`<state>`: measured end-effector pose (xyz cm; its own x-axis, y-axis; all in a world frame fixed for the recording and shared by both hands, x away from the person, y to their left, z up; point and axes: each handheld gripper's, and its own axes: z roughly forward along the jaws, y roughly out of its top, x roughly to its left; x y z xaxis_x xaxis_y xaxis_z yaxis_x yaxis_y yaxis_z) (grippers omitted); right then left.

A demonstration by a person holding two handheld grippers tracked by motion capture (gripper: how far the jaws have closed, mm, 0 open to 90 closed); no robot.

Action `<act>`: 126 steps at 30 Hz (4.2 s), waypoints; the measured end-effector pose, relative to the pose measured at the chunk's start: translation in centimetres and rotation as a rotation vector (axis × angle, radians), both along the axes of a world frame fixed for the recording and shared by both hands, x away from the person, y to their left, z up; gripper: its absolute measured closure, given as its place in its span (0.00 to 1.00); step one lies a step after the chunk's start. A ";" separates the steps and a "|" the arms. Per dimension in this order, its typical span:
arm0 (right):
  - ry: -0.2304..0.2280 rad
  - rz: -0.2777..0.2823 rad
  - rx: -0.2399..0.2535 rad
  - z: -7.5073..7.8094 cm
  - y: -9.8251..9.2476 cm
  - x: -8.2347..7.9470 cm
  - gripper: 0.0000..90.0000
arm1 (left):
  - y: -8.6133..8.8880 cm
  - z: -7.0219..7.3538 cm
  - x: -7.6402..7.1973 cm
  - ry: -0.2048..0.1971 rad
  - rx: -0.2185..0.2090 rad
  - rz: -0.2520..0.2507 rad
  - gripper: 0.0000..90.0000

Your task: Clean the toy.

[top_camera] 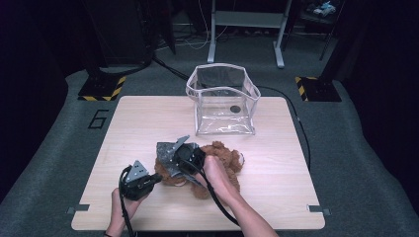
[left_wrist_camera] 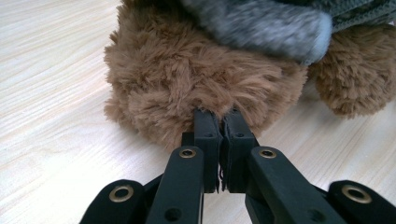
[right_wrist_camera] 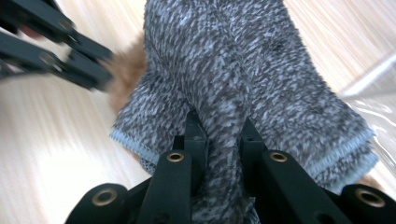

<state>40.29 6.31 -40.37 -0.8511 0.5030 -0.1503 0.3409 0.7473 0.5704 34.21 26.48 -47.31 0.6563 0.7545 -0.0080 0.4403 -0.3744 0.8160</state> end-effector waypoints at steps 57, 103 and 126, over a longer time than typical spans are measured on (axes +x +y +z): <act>-0.034 -0.086 0.152 2.6 -5.0 -2.1 0.89 | -0.5 0.9 0.7 0.024 0.004 0.036 0.96; -0.034 -0.216 0.056 -1.4 -10.9 -3.1 0.89 | -0.2 1.0 0.8 0.033 -0.006 0.037 0.96; -0.124 -0.231 0.148 1.0 -11.1 -6.7 0.89 | -0.4 1.0 0.8 0.031 0.004 0.046 0.96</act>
